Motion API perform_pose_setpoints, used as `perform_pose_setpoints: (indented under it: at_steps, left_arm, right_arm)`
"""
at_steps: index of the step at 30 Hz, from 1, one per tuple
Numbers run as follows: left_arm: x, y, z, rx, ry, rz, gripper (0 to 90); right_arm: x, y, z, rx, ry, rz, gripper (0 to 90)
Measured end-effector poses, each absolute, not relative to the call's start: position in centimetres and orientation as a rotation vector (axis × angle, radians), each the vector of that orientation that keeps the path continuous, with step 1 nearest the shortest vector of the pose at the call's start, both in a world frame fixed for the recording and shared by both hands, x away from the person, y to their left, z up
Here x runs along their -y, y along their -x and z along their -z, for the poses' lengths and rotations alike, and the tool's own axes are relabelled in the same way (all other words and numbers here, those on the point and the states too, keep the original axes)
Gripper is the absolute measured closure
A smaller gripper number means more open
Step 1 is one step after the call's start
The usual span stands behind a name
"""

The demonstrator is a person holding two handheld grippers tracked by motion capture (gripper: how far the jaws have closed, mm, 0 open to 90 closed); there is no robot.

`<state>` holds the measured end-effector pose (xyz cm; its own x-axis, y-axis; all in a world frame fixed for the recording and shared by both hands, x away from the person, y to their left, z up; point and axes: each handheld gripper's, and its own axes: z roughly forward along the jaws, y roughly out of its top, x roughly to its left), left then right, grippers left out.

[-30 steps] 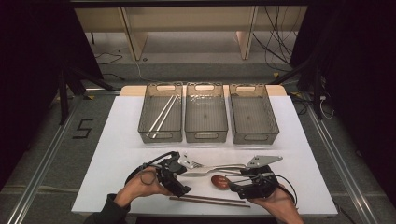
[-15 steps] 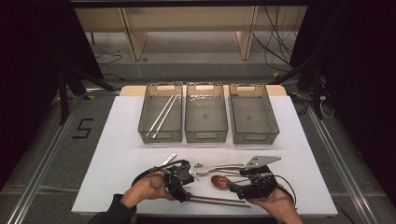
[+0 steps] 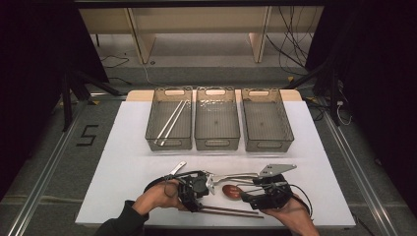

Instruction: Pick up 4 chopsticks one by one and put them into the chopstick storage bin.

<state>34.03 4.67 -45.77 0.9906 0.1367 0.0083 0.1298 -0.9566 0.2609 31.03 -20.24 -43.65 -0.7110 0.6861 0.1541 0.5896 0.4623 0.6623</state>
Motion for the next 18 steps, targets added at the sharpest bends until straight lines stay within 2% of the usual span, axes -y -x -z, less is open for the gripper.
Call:
perform_pose_setpoints:
  at_steps: [8, 18]
  left_arm:
    - [-4.53, -34.04, 45.88, -0.157, -2.887, -0.028, 65.4]
    - [-4.19, -34.36, 45.84, -0.120, -2.914, -0.022, 79.3]
  right_arm:
    - [20.29, -31.06, 43.65, -2.566, -1.128, -1.082, 30.9]
    - [20.30, -31.06, 43.64, -2.563, -1.133, -1.083, 31.1]
